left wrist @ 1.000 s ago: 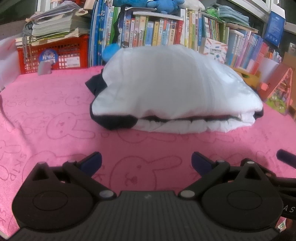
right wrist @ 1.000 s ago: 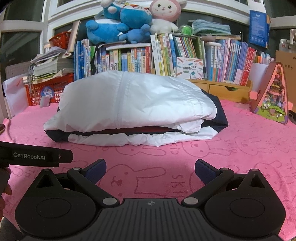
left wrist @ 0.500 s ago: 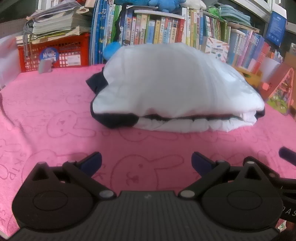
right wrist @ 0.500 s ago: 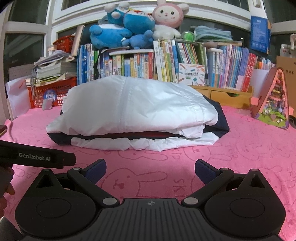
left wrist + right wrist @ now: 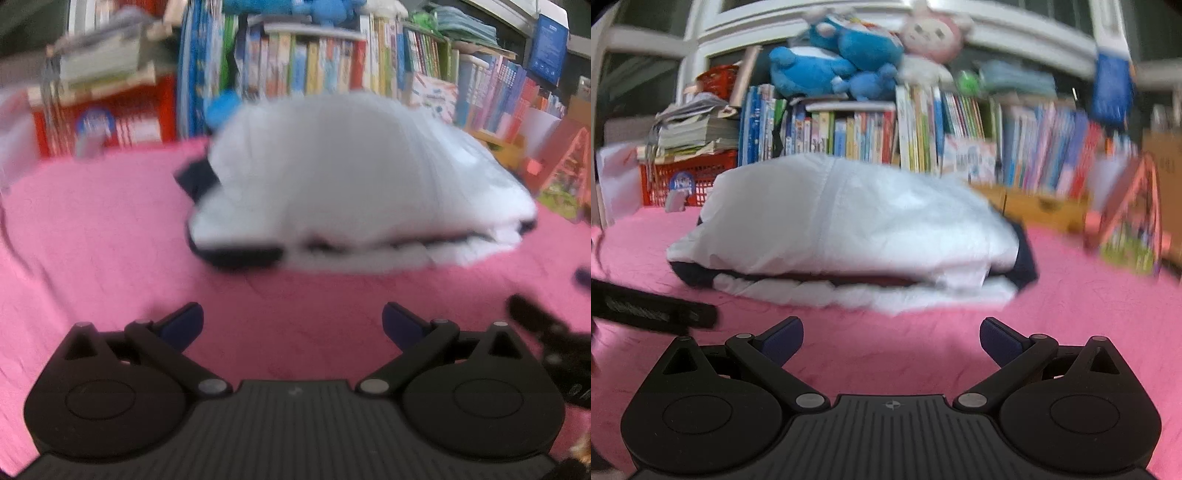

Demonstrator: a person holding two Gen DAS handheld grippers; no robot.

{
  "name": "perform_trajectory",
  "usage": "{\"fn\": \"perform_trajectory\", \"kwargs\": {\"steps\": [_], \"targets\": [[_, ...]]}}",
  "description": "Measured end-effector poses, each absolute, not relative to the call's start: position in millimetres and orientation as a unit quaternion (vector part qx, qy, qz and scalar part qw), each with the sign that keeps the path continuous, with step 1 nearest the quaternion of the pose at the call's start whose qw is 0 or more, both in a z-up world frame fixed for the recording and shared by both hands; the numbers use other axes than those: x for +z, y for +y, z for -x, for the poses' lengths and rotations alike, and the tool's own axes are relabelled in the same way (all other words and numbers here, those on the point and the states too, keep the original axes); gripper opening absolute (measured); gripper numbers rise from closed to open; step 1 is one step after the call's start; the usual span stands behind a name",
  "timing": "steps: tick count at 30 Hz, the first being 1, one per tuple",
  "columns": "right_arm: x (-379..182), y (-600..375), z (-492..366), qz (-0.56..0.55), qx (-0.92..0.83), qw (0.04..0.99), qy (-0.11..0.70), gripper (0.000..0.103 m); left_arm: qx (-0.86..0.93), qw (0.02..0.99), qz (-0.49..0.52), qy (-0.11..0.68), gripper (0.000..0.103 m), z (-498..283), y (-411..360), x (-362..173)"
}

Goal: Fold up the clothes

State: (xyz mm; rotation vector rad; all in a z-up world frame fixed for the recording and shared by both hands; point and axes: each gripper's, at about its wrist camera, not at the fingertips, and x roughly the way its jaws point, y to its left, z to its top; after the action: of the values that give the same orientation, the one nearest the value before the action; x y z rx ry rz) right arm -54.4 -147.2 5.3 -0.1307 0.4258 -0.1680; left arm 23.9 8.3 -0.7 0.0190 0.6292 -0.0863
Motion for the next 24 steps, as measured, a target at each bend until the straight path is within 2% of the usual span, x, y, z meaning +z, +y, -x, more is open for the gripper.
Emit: {"fn": "perform_trajectory", "kwargs": {"steps": [5, 13, 17, 24], "targets": [[-7.9, -149.1, 18.4, 0.202, -0.096, 0.952, 0.207, 0.103, -0.028, 0.956, -0.047, 0.288, 0.103, -43.8, 9.6, 8.4], [-27.0, -135.7, -40.9, 0.276, -0.02, 0.931, 0.24, 0.103, -0.062, 0.944, -0.097, 0.309, 0.103, -100.8, -1.9, -3.1], [-17.5, -128.5, -81.6, 0.315, -0.021, 0.921, 0.228, 0.103, -0.068, 0.945, -0.109, 0.301, 0.103, -131.1, 0.1, 5.1], [36.9, -144.5, -138.4, 0.238, -0.047, 0.956, 0.162, 0.103, -0.089, 0.966, -0.071, 0.232, 0.103, -140.8, 10.9, 51.5]]}}
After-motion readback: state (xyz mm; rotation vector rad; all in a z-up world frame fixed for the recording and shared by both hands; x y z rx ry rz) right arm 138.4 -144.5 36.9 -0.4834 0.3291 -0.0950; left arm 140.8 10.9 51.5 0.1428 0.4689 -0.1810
